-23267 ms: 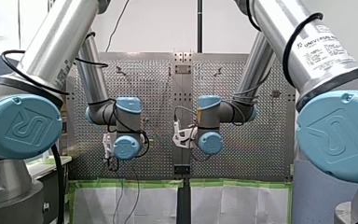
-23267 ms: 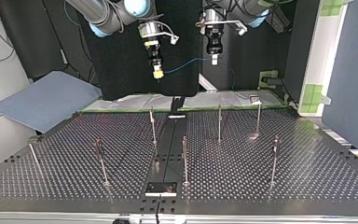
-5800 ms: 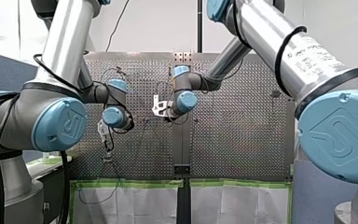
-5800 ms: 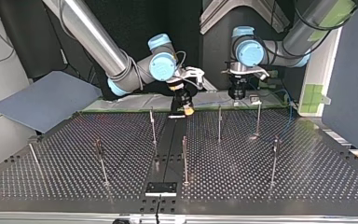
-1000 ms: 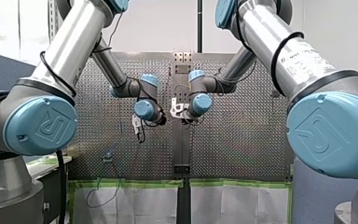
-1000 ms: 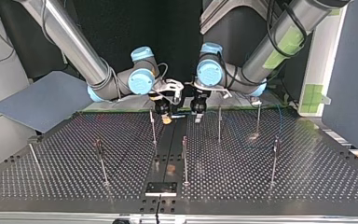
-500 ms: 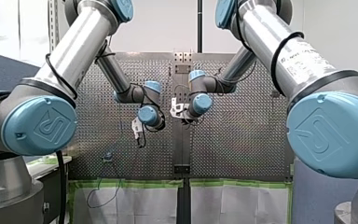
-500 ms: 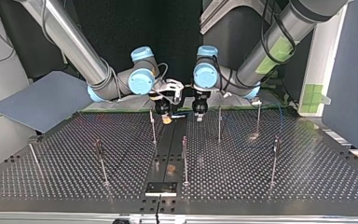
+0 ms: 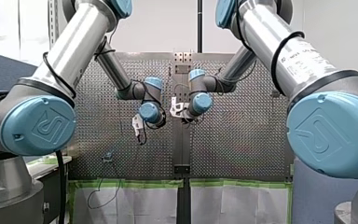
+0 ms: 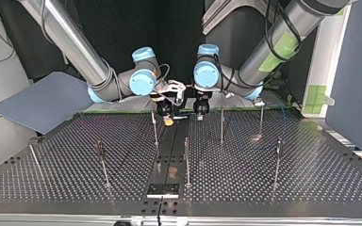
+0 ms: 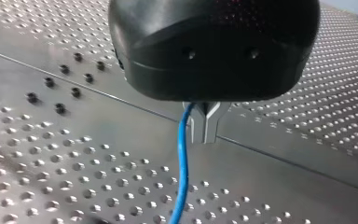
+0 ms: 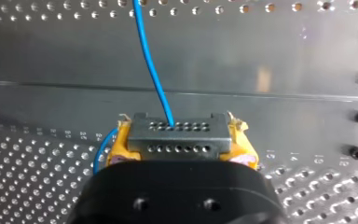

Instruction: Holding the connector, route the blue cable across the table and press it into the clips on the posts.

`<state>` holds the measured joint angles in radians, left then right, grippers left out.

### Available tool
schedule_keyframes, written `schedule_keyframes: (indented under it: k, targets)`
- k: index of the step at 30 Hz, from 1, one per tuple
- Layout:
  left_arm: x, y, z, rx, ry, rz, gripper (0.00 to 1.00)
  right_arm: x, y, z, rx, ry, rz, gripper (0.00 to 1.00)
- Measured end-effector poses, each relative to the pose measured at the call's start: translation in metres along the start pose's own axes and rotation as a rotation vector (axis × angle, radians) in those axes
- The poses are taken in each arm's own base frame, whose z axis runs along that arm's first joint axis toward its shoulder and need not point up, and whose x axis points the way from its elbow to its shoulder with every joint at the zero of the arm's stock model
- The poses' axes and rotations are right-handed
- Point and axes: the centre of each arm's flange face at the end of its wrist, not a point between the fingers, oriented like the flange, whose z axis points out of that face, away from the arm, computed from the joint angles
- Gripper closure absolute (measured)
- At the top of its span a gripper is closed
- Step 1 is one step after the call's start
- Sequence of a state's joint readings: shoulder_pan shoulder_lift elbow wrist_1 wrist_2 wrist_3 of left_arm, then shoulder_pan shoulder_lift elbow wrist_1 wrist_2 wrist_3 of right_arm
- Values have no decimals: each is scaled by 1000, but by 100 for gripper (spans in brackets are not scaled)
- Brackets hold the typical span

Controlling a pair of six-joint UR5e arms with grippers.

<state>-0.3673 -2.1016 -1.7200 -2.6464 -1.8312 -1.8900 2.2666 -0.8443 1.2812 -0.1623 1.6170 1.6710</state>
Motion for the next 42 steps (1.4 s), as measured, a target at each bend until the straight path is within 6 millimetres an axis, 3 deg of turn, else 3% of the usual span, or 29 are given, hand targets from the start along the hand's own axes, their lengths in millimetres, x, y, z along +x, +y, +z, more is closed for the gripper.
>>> schedule_keyframes:
  k: [10,21,42]
  targets:
    - [-22,-3,-29,-6,-10,5,100,44,-4,-24,3,18,7,100]
    - [-55,-4,-53,-8,-15,7,100,75,-5,-61,-4,-2,32,100]
    - [-163,-30,-95,30,-149,-34,100,167,-17,-132,-1,118,36,100]
